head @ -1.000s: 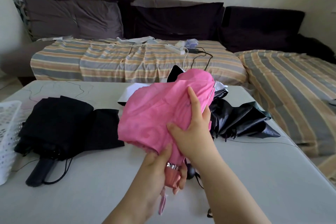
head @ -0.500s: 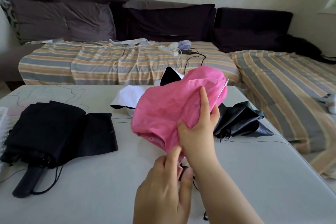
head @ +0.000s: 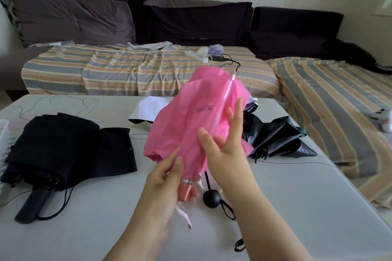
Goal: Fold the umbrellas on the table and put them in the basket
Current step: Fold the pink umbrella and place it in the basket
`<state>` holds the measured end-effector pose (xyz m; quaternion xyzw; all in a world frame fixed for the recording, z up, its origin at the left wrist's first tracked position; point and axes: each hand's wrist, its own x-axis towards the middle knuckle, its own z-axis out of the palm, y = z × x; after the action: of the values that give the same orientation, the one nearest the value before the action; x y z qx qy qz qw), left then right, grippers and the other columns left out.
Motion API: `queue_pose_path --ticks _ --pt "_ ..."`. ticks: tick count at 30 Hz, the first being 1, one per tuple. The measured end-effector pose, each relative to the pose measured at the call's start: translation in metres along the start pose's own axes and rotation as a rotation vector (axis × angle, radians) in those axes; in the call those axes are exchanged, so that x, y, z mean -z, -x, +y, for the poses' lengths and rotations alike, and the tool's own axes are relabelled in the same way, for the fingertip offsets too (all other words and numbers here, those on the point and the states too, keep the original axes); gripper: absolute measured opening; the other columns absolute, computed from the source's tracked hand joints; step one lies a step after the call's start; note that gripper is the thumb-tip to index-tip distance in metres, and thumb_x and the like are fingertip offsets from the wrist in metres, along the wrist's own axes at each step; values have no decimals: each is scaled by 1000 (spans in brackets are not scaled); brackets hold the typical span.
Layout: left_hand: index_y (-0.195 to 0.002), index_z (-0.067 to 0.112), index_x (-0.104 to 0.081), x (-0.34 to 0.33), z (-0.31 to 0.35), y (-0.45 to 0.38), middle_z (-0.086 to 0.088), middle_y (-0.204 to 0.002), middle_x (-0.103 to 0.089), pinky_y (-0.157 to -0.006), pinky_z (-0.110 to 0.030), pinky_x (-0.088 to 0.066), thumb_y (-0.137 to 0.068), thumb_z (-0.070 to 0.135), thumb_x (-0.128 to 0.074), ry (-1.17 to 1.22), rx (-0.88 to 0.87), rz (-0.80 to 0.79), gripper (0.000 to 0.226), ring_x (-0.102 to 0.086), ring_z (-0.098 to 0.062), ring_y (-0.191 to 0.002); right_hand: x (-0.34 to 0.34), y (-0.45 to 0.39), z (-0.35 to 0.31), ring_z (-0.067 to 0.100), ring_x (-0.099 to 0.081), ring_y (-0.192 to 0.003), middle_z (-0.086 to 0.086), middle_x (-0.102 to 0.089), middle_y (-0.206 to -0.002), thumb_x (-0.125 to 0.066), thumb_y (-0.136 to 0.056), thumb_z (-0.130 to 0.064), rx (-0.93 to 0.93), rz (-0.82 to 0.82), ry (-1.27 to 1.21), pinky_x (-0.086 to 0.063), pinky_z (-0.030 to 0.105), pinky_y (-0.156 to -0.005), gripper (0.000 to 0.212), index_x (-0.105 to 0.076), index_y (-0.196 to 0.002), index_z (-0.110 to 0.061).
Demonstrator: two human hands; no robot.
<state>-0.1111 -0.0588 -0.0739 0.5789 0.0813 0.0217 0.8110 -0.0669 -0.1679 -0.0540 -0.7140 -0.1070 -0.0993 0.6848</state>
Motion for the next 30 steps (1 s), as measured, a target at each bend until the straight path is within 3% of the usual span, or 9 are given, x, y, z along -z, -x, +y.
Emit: queue_pose_path --ticks 5,9,12,14,19,21,23,26,30 --pt "-88 10 -59 16 7 -12 -6 -57 -60 -41 -21 -44 -86 34 -51 245 52 79 26 -56 -16 -45 10 3 14 16 -37 -124 3 -25 -144 -67 -86 -29 -185 336 331 -32 38 -108 85 -11 -150 -31" --pt "-91 9 -52 27 12 -19 -4 -56 -57 -42 -20 -49 -75 43 -55 349 65 70 37 -56 -14 -44 15 -2 19 13 -57 -85 0 -62 -91 -62 -89 -40 -503 188 25 -46 40 -93 49 -49 -125 -8" --pt "-92 12 -53 30 14 -20 -4 -60 -54 -40 -21 -47 -62 55 -72 324 30 16 56 -54 -13 -45 13 -2 20 14 -59 -77 3 -63 -82 -59 -92 -34 -453 97 -118 -52 32 -76 24 -66 -87 -11" --pt "-94 13 -57 30 14 -20 -5 -59 -50 -39 -21 -45 -65 37 -78 297 -5 12 43 -51 -13 -44 12 -3 14 11 -61 -71 0 -66 -77 -57 -95 -22 -347 140 -204 -52 23 -66 16 -65 -84 -13" --pt "-107 13 -55 26 10 -21 -4 -47 -53 -36 -17 -42 -91 -3 -50 178 -34 158 23 -51 -13 -36 14 1 1 5 -45 -44 -11 -42 -43 -55 -95 -21 -80 289 -116 -51 28 -58 29 -40 -73 -9" --pt "-109 16 -56 25 9 -22 -4 -46 -53 -36 -17 -41 -92 -4 -49 143 -58 186 27 -51 -13 -35 14 3 -3 4 -51 -45 -10 -49 -45 -60 -91 -21 -78 241 -164 -49 29 -64 27 -41 -75 -9" --pt "-113 11 -56 25 8 -22 -4 -46 -54 -36 -17 -42 -92 -3 -49 141 -55 181 26 -51 -14 -35 16 4 -4 7 -63 -68 -6 -65 -68 -74 -81 -16 -57 73 -248 -51 29 -74 26 -50 -90 -12" --pt "-116 9 -55 26 8 -21 -5 -47 -54 -38 -19 -42 -92 -1 -49 149 -31 164 26 -51 -15 -36 17 7 5 -2 -57 -108 -25 -58 -114 -72 -76 -9 38 -148 106 -49 24 -89 67 -41 -122 -47" --pt "-109 8 -54 25 8 -19 -7 -49 -52 -36 -17 -39 -93 0 -47 123 -17 136 19 -51 -16 -37 8 3 8 2 -56 -97 -11 -50 -116 -76 -74 -20 88 82 273 -47 22 -83 65 -39 -123 -41"
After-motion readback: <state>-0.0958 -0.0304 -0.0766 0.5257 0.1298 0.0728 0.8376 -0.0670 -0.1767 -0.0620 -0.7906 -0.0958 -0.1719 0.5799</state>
